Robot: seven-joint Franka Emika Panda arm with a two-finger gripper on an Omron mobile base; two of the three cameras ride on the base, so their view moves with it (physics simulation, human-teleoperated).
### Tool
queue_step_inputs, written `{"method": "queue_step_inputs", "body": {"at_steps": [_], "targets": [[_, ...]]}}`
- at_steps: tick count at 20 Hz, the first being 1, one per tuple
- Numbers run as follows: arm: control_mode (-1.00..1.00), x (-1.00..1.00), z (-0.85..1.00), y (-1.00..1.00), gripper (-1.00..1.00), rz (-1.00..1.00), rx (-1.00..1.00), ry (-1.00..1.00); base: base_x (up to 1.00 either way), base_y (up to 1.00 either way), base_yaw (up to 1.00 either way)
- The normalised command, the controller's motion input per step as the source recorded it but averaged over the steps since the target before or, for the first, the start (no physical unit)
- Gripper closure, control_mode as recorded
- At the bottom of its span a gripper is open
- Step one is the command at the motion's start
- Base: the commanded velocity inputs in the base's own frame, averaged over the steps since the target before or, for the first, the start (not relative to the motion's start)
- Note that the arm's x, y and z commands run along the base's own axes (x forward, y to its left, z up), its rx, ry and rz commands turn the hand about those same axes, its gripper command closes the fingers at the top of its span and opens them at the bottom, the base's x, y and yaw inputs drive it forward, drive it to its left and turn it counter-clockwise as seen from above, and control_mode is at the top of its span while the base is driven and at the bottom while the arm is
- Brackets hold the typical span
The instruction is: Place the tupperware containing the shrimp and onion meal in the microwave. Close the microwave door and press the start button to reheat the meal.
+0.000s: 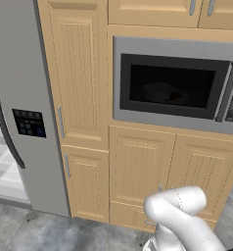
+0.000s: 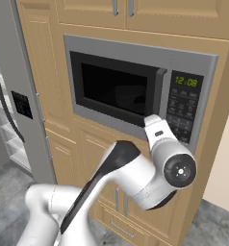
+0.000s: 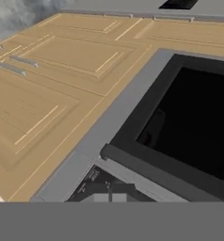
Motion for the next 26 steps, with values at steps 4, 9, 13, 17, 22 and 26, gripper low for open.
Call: {"method": "queue_step_inputs", "body": {"at_steps": [4, 9, 13, 17, 22, 26], "targets": [[-1.0, 0.43, -0.22, -0.21, 1.0, 0.0, 0.07, 0.02, 0.0, 0.0, 0.0], [-1.0, 0.39, -0.36, -0.14, 1.0, 0.0, 0.05, 0.0, 0.0, 0.0, 0.0], [-1.0, 0.34, -0.43, -0.13, 1.0, 0.0, 0.04, 0.0, 0.0, 0.0, 0.0], [-1.0, 0.32, -0.34, -0.14, 1.0, 0.0, 0.04, 0.0, 0.0, 0.0, 0.0], [-1.0, 0.25, -0.19, -0.17, 1.0, -0.02, 0.03, 0.0, 0.0, 0.0, 0.0], [-1.0, 0.19, -0.06, -0.21, 1.0, -0.05, 0.02, 0.0, 0.0, 0.0, 0.0]]}}
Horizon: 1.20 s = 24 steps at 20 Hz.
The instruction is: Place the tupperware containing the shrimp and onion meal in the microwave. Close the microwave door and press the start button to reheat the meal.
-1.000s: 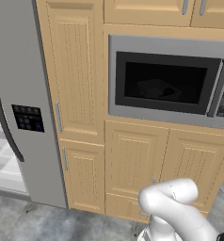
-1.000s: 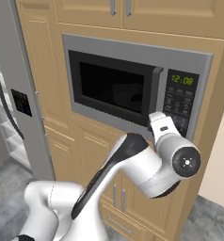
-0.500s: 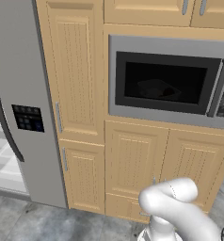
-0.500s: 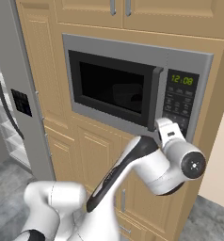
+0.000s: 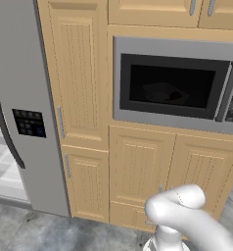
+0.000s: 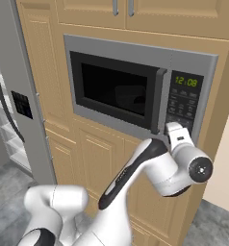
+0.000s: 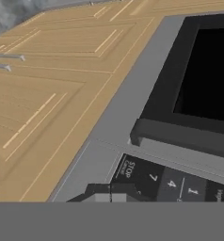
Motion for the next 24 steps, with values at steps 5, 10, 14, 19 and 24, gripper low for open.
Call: {"method": "queue_step_inputs", "body": {"at_steps": [5, 10, 14, 19, 24], "targets": [[-1.0, 0.28, -0.02, -0.19, 1.0, -0.05, 0.02, 0.0, 0.0, 0.0, 0.0], [-1.0, 0.3, -0.09, -0.16, 1.0, -0.03, 0.02, 0.0, 0.0, 0.0, 0.0], [-1.0, 0.29, -0.14, -0.2, 1.0, -0.02, 0.02, 0.0, 0.0, 0.0, 0.0], [-1.0, 0.27, -0.13, -0.22, 1.0, -0.02, 0.02, 0.0, 0.0, 0.0, 0.0], [-1.0, 0.27, -0.15, -0.2, 1.0, -0.02, 0.01, 0.0, 0.0, 0.0, 0.0]]}}
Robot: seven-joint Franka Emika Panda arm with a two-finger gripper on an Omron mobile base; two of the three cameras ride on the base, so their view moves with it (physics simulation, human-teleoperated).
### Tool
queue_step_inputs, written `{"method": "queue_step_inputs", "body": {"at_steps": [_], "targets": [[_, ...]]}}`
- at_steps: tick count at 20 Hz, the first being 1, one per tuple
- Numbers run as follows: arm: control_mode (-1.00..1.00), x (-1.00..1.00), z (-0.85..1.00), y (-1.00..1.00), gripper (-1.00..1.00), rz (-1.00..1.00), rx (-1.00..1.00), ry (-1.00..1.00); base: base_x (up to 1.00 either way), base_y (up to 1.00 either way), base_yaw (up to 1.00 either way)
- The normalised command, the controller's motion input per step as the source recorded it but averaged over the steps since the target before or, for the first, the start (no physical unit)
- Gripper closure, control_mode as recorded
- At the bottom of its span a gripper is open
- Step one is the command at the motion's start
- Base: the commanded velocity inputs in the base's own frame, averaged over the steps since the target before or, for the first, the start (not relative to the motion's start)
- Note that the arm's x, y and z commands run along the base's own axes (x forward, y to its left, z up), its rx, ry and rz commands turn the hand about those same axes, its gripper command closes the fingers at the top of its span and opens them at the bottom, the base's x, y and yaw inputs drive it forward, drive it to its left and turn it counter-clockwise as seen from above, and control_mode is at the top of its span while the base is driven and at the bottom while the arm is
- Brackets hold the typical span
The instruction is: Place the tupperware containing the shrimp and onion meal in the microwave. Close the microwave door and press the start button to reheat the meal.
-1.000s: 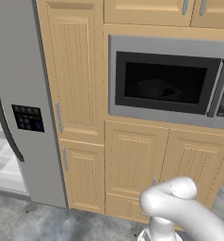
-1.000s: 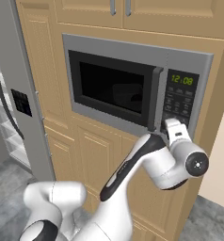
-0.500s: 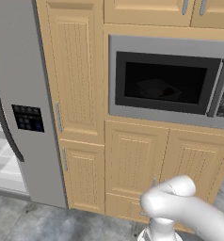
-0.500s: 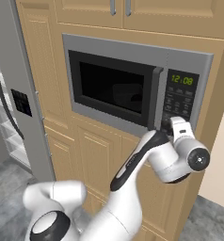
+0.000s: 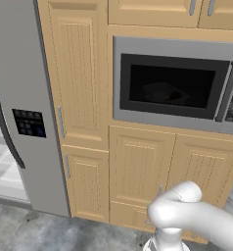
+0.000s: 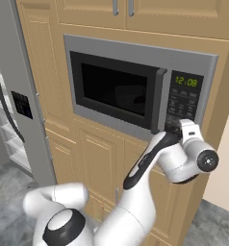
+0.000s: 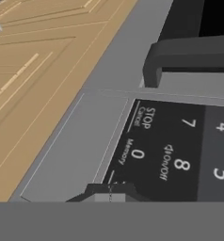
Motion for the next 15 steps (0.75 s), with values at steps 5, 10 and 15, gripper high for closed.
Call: {"method": "queue_step_inputs", "body": {"at_steps": [5, 10, 15], "targets": [[-1.0, 0.27, -0.16, -0.18, 1.0, -0.02, 0.01, 0.0, 0.0, 0.0, 0.0], [-1.0, 0.22, -0.29, -0.05, 1.0, -0.08, 0.0, -0.07, 0.0, 0.0, 0.0], [-1.0, 0.18, -0.4, 0.0, 1.0, -0.33, -0.03, -0.17, 0.0, 0.0, 0.0]]}}
